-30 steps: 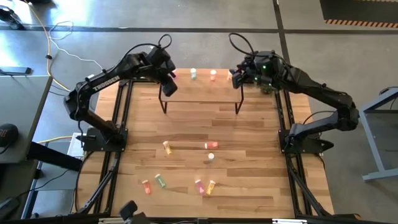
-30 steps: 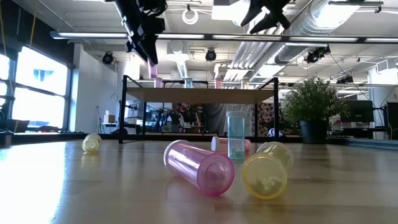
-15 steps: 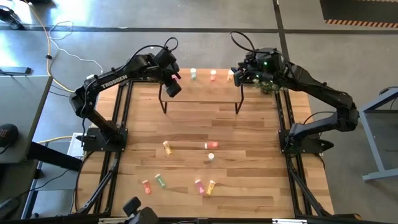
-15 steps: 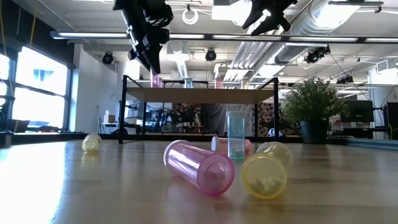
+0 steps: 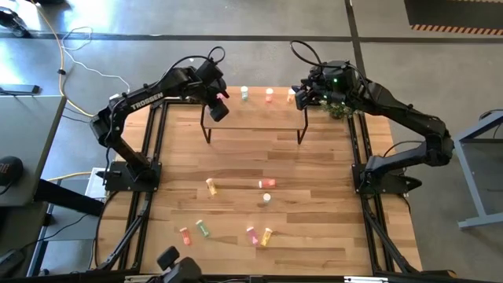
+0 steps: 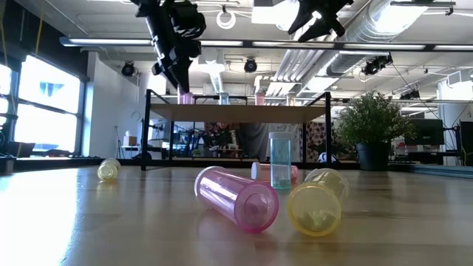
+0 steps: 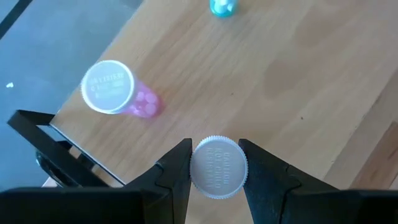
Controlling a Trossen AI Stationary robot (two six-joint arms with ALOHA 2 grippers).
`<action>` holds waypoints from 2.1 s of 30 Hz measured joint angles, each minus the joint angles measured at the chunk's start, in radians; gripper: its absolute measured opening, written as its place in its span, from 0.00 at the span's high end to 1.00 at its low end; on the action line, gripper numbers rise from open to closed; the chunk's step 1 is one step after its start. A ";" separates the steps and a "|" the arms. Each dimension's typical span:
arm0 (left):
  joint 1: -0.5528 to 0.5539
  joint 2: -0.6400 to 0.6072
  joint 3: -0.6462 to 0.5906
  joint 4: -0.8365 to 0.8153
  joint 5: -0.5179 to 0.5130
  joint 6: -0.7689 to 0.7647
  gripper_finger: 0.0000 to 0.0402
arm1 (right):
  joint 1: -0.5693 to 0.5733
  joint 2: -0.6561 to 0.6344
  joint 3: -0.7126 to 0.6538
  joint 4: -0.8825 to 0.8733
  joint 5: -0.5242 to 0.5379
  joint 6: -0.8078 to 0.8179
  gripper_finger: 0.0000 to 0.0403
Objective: Pick and place medicine bottles onto shelf by color
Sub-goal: Put the top pink pill bottle on the shelf aligned with the other pink pill bottle, then put the top blue pill bottle on the shelf aligned with the other blue pill bottle
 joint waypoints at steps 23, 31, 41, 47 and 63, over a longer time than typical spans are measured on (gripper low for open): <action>-0.002 0.003 0.000 0.001 0.003 0.045 0.68 | 0.000 0.000 0.000 0.000 0.001 0.000 0.49; -0.002 0.003 0.000 0.002 0.003 0.045 0.56 | 0.000 0.000 0.000 0.000 0.002 -0.002 0.49; -0.002 0.001 0.000 0.002 0.001 0.047 0.44 | 0.000 0.000 0.000 0.000 0.002 -0.002 0.49; -0.002 -0.005 0.000 0.002 -0.004 0.053 0.43 | 0.000 0.000 0.000 0.000 0.002 -0.002 0.49; -0.003 -0.030 0.000 0.001 -0.047 0.087 0.43 | 0.000 0.000 0.000 -0.025 0.001 0.033 0.49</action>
